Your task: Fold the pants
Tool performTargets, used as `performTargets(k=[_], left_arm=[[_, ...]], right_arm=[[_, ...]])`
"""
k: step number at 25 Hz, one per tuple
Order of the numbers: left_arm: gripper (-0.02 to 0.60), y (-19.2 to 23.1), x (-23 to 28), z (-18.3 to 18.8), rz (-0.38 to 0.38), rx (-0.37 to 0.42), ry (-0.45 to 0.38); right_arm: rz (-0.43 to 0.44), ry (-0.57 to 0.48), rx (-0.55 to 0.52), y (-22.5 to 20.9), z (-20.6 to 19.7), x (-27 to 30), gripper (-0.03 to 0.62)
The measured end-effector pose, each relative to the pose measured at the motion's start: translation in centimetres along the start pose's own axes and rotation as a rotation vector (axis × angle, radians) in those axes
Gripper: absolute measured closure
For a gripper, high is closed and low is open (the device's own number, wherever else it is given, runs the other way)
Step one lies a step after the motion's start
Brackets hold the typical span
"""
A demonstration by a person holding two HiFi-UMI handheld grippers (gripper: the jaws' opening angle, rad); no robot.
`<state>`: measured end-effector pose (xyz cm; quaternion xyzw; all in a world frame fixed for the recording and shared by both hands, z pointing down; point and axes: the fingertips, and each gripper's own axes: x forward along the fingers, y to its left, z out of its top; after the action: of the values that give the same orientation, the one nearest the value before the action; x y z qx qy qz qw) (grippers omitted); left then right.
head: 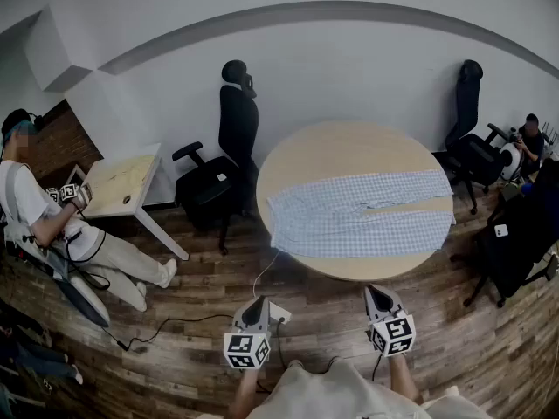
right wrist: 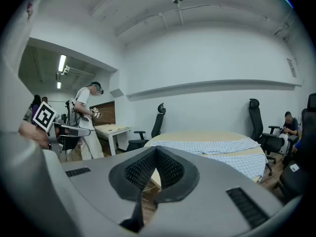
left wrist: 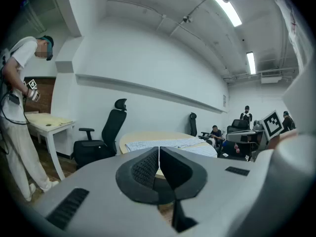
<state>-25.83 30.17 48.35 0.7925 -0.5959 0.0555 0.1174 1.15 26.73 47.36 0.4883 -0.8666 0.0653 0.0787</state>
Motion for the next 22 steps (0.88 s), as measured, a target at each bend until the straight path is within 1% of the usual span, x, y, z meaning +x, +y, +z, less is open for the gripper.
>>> performTargets(k=[12,22], left_arm=[[0.546,-2.3,0.3,0.4,0.005,0.023,0.013],[0.546,-5.3,0.7,0.3,0.038,0.032,0.021]], right_arm=[[0.026,0.014,0.01,-1.2,-0.5,-0.9,0.566],[0.089,0.006,0.045,-3.3,-1.1,-2.0,0.566]])
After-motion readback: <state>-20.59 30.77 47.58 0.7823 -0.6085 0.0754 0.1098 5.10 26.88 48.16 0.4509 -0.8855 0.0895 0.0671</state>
